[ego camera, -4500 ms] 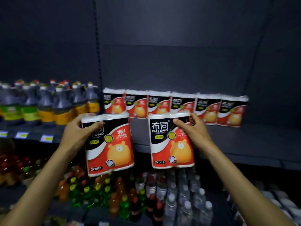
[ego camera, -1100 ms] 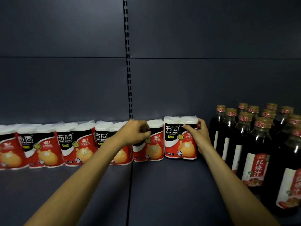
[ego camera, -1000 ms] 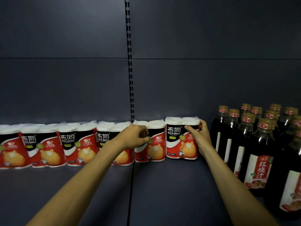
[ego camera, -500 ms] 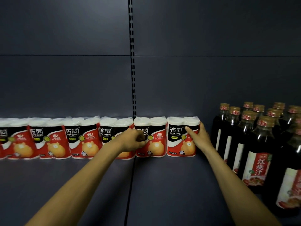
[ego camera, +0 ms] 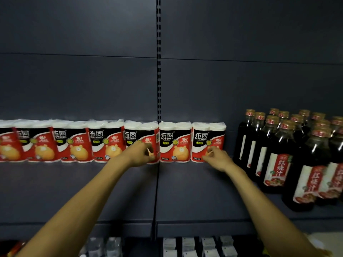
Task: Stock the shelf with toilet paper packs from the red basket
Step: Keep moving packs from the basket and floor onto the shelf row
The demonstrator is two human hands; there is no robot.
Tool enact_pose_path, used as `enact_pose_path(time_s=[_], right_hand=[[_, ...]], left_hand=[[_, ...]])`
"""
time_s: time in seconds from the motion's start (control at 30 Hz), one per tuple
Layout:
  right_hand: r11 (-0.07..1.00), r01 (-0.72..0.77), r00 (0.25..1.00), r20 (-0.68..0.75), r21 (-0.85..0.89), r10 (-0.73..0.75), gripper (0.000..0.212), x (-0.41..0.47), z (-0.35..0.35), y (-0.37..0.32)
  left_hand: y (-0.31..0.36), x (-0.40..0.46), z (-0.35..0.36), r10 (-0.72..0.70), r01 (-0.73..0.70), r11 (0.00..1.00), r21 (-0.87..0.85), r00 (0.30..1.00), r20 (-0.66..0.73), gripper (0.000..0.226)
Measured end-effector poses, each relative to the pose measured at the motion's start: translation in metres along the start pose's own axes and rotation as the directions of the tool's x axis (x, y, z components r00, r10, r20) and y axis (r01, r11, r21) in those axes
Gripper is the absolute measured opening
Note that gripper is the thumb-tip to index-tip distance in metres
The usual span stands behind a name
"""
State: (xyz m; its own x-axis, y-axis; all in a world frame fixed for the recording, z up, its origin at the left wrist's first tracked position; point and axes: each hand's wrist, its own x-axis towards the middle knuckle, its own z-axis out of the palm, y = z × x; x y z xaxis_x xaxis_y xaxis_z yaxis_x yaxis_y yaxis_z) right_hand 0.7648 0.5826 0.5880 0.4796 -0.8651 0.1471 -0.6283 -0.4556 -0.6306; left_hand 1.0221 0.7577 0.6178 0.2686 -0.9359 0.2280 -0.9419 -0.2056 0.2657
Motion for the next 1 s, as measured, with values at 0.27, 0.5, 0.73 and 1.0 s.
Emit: enact_pose_path(time_s=[0.27,0.5,0.73,1.0], right_hand=[[0.928,0.311,0.945,0.168,-0.205,-0.279,0.055,-0.065,0.085,-0.12],[0.861,0.489,0.851,0.295,-0.141,-0.435,0.058,-0.148,0.208,-0.256],[0.713,0.699,0.617,0.457,0.056,-0.64,0.053,-0.239,0.334,-0.386],[0.578,0.793,0.329,0.661,0.195,-0.674,0.053,-0.325,0.506,-0.462]], left_hand=[[-0.088,-0.112,-0.034,-0.129,0.129,0.992,-0.001,0.991,-0.035,0.042],[-0.212,-0.26,-0.065,-0.308,0.308,0.951,-0.011,0.949,-0.067,0.049],[-0.313,-0.42,-0.086,-0.527,0.522,0.85,-0.076,0.837,-0.145,0.048],[-0.413,-0.589,-0.053,-0.8,0.785,0.6,-0.157,0.591,-0.102,0.054]])
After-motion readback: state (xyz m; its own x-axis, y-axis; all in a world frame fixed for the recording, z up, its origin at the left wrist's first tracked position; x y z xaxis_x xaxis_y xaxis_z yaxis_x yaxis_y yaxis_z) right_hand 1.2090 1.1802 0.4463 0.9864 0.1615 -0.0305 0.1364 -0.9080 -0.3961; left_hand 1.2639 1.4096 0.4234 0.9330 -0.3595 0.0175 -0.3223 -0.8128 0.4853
